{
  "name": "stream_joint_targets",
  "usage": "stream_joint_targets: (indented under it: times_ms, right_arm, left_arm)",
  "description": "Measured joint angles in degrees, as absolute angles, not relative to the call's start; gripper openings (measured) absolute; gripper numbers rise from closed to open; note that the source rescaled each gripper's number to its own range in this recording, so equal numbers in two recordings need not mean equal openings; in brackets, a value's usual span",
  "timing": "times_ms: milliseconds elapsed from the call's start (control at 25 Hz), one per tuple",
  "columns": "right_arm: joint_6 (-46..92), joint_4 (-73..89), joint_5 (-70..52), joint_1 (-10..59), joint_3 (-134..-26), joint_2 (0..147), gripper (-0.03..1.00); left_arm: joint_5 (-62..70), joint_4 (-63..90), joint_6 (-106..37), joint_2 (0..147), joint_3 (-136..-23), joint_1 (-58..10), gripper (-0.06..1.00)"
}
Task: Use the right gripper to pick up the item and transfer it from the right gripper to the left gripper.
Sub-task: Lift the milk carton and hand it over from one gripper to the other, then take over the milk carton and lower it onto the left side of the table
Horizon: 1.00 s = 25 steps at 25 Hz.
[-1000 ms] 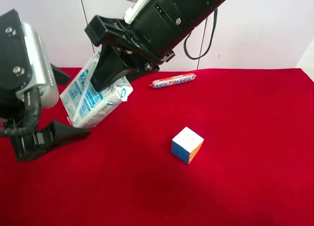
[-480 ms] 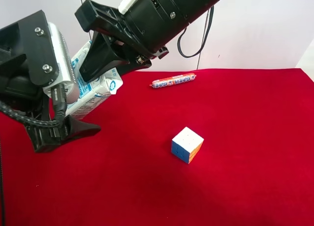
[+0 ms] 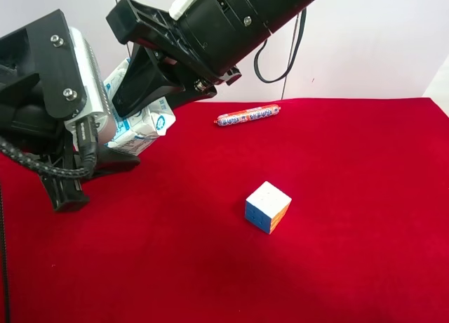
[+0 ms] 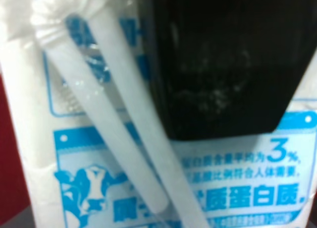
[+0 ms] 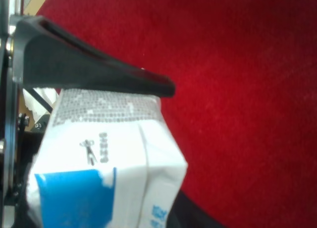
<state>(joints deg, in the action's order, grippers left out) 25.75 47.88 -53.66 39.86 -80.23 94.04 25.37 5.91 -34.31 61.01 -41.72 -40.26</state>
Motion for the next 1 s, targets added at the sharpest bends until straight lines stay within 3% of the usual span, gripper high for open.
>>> stream_joint_targets:
  times_ms: [200, 240, 280, 360, 480, 640, 1000]
  right_arm:
    - [25.53, 47.18, -53.67, 39.86, -80.23, 94.04, 0.0]
    - [25.5, 46.73, -53.67, 39.93, -80.34, 94.04, 0.08]
    - [25.62, 45.92, -53.67, 40.07, -80.35, 94.04, 0.23]
    - [25.3, 44.97, -53.6, 40.07, -80.35, 94.04, 0.7]
    - [25.13, 44.81, -53.41, 40.07, -80.35, 94.04, 0.93]
    - [25.02, 44.81, -53.17, 40.07, -80.35, 94.04, 0.99]
    - [24.87, 44.74, -54.62, 40.07, -80.35, 94.04, 1.0]
  left_arm:
    - [25.33, 5.85, -34.32, 61.01, -41.72, -40.26, 0.02]
    - [25.31, 5.85, -34.32, 61.08, -41.72, -40.26, 0.02]
    - [25.47, 5.95, -34.32, 61.08, -41.72, -40.26, 0.02]
    - [25.88, 6.01, -34.37, 61.08, -41.72, -40.26, 0.02]
    - [25.88, 6.01, -34.37, 61.08, -41.72, -40.26, 0.02]
    - [25.88, 6.01, -34.37, 61.08, -41.72, -40.26, 0.02]
    - [25.88, 6.11, -34.37, 61.08, -41.72, -40.26, 0.01]
